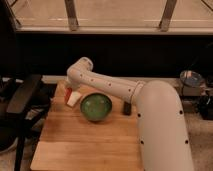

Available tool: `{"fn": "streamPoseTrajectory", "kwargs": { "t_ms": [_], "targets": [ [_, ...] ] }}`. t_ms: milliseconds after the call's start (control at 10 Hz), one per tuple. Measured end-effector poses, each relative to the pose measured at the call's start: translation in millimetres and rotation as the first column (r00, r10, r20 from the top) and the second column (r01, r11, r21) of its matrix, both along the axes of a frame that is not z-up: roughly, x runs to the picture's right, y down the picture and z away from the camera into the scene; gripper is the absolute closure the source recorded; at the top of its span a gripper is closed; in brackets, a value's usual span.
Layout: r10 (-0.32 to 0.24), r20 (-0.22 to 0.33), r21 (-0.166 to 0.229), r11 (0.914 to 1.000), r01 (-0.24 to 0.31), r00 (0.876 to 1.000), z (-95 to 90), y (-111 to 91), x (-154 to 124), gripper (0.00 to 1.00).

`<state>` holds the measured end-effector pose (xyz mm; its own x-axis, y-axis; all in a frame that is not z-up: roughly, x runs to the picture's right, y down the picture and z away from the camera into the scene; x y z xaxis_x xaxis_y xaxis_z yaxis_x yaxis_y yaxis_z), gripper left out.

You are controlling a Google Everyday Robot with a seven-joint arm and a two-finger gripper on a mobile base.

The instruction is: Place the pepper on the white sponge

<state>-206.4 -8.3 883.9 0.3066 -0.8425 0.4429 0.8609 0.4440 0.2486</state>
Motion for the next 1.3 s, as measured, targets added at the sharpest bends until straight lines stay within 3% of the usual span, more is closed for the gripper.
{"fn": "streamPoseTrajectory", "kwargs": {
  "t_ms": [800,1300],
  "targets": [
    [0.093,-0.043,-0.035,0.9949,-0.095,0.995,44.8,6.5,12.1,0.98],
    [0.094,-0.054,-0.114,0.9884,-0.099,0.994,65.3,21.9,24.8,0.51]
  ]
}}
